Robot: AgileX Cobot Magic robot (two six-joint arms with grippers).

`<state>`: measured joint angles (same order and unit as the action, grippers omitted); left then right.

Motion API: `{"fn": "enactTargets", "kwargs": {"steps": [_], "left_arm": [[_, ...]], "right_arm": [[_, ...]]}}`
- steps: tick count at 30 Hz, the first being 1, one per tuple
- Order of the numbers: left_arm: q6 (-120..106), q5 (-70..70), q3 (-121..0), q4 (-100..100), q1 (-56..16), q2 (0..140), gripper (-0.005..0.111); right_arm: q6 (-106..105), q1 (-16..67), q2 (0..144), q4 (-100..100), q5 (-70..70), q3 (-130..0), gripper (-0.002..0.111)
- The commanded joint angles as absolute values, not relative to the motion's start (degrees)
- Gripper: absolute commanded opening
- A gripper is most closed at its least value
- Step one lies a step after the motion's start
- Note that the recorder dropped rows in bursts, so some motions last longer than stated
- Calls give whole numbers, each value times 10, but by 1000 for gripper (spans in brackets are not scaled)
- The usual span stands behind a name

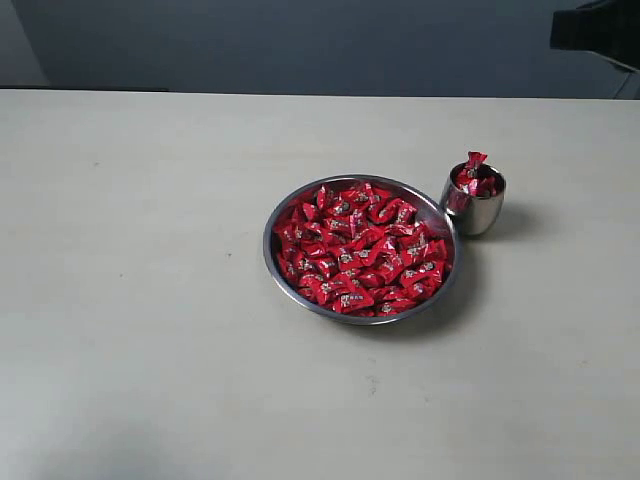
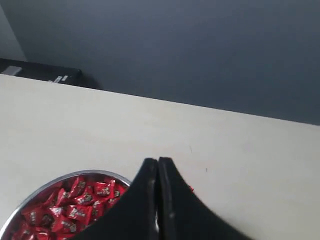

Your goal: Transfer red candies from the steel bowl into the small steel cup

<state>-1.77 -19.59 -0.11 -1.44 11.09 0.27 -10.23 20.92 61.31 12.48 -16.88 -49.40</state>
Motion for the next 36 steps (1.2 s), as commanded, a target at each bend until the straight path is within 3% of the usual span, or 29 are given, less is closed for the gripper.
{"fn": "enactTargets", "kwargs": {"steps": [1,6,14,20,36], "left_arm": [[-17,-191,0,-16,107,0,0],[-17,-191,0,-16,107,0,0],[-17,-191,0,-16,107,0,0],[-17,-191,0,-16,107,0,0],[-17,-191,0,-16,107,0,0]], "right_arm": [[-105,211,609,62,-160,-493,-1],[-106,184,572,48,-200,-493,-1],[-107,49,449,52,-302,-493,-1],[-117,0,359,30,-303,-485,-1],[-118,-40,198,40,-206,-218,-1]]}}
